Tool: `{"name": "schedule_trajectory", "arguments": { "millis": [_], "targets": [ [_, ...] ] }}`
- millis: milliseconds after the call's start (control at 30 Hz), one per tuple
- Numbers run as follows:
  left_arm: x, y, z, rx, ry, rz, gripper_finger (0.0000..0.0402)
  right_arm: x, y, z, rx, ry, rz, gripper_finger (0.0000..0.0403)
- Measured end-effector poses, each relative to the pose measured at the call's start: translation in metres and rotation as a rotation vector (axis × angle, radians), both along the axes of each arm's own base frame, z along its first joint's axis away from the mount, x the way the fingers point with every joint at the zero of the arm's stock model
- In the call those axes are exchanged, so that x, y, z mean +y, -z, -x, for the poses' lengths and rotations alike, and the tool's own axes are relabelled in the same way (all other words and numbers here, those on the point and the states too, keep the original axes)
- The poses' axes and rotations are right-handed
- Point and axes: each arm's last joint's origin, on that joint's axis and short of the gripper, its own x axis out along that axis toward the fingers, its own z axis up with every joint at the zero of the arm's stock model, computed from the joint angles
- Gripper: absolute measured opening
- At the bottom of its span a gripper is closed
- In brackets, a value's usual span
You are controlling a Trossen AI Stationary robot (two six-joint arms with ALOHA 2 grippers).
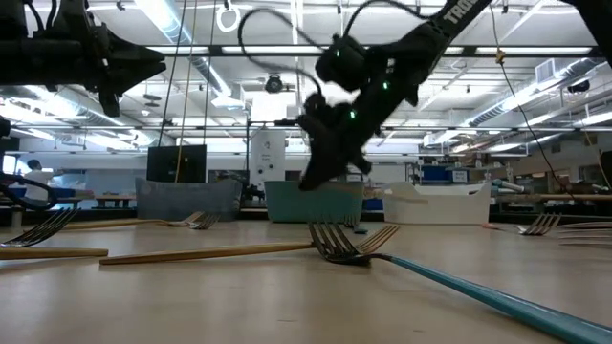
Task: Sort silverware by color (type)
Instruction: Put the gold fork into the green bin
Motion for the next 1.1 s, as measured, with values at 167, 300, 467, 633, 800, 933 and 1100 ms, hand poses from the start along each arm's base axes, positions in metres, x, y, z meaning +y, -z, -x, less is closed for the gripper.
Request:
{"name": "schedule_trajectory", "arguments": {
  "millis": [167, 300, 467, 633, 800, 933, 1100],
  "targets": [
    [0.0, 0.0, 0.0, 0.0, 0.0, 0.0, 0.0089, -0.016, -0.07, -0.002, -0.185, 0.027, 0.107, 0.0014],
    [0.0, 0.0, 0.0, 0.004, -0.001, -0.001, 0.0089, -0.033, -0.126, 0.007, -0.307, 0.095, 0.375, 0.0014],
    [0.0, 0.001, 0.0, 0.01, -0.006, 0.001, 0.0089, -0.063, -0.168, 0.014, -0.519, 0.16, 0.751, 0.0014],
    [0.0, 0.001, 0.0, 0.014, -0.006, 0.001, 0.0089, -0.109, -0.15, 0.016, -0.586, 0.141, 0.769, 0.0015],
    [0.0, 0.001, 0.0, 0.014, -0.007, 0.001, 0.0089, -0.143, -0.102, 0.01, -0.559, 0.13, 0.589, 0.0016],
    [0.0, 0.001, 0.0, 0.014, -0.007, 0.0, 0.0089, -0.151, -0.077, 0.004, -0.542, 0.125, 0.51, 0.0016],
    [0.0, 0.001, 0.0, 0.015, -0.007, 0.0, 0.0089, -0.154, -0.054, -0.001, -0.457, 0.111, 0.477, 0.0027]
  ]
}}
